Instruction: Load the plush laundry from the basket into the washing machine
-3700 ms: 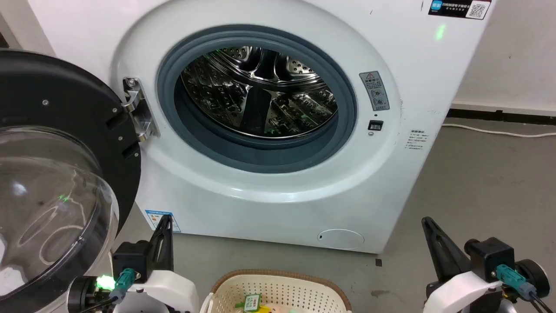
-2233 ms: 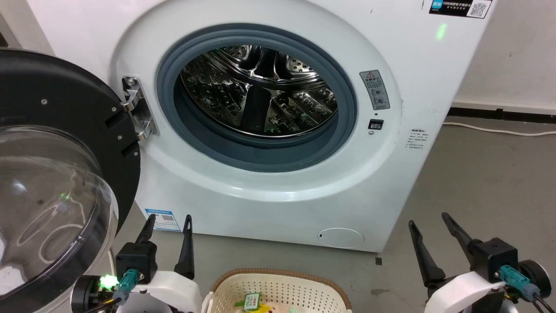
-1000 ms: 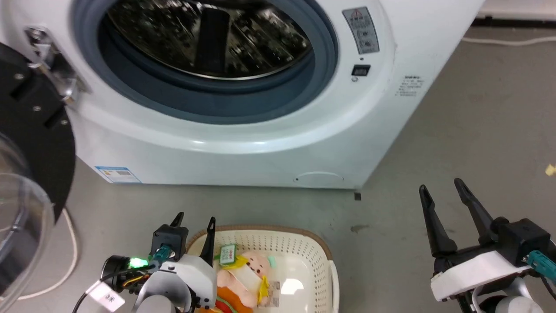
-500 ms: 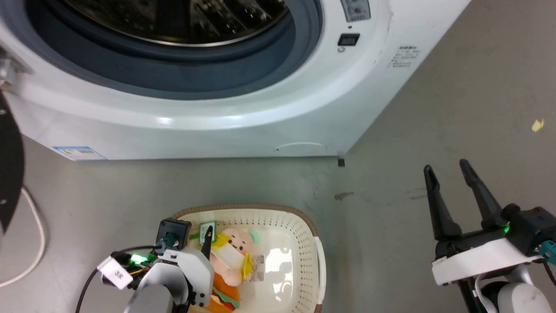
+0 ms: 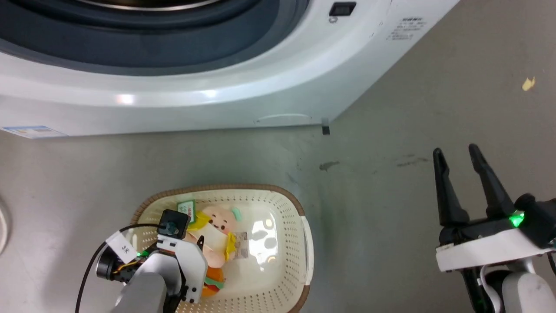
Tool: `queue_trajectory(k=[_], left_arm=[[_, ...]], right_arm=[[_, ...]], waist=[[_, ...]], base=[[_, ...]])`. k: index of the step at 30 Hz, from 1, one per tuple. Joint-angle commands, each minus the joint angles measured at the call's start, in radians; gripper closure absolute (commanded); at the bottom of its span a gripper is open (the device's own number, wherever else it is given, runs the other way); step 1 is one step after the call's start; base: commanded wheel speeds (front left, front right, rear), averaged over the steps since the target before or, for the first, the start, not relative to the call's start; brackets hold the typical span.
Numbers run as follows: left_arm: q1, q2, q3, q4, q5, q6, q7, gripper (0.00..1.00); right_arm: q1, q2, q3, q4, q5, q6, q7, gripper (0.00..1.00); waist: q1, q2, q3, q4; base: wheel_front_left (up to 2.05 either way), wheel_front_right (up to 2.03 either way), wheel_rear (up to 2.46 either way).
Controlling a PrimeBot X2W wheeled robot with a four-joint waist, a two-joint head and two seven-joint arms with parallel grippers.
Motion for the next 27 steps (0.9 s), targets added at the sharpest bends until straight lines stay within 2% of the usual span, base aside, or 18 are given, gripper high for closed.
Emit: queue_trajectory(k=[1, 22, 27], left_arm=[[-0.024, 0.006, -0.009, 0.022, 0.001, -0.008, 0.005, 0.0], [-0.191, 0.069, -0.108, 0.239, -0.014, -0.029, 0.097, 0.0], [-0.24, 0.065, -0.121, 0.286, -0.032, -0.031, 0.102, 0.0]], right_arm=[[-0.024, 0.0, 0.0, -0.007, 0.013, -0.001, -0.01, 0.0], [-0.095, 0.0, 0.007, -0.014, 0.121, -0.001, -0.053, 0.0], [-0.107, 0.0, 0.001, -0.016, 0.147, -0.001, -0.064, 0.0]], waist=[[-0.0001, -0.0001, 0.018, -0.01], [-0.0001, -0.0001, 0.22, -0.108], [-0.0001, -0.0001, 0.269, -0.123]], base=[[0.0, 0.0, 0.0], [0.0, 0.0, 0.0], [0.0, 0.0, 0.0]])
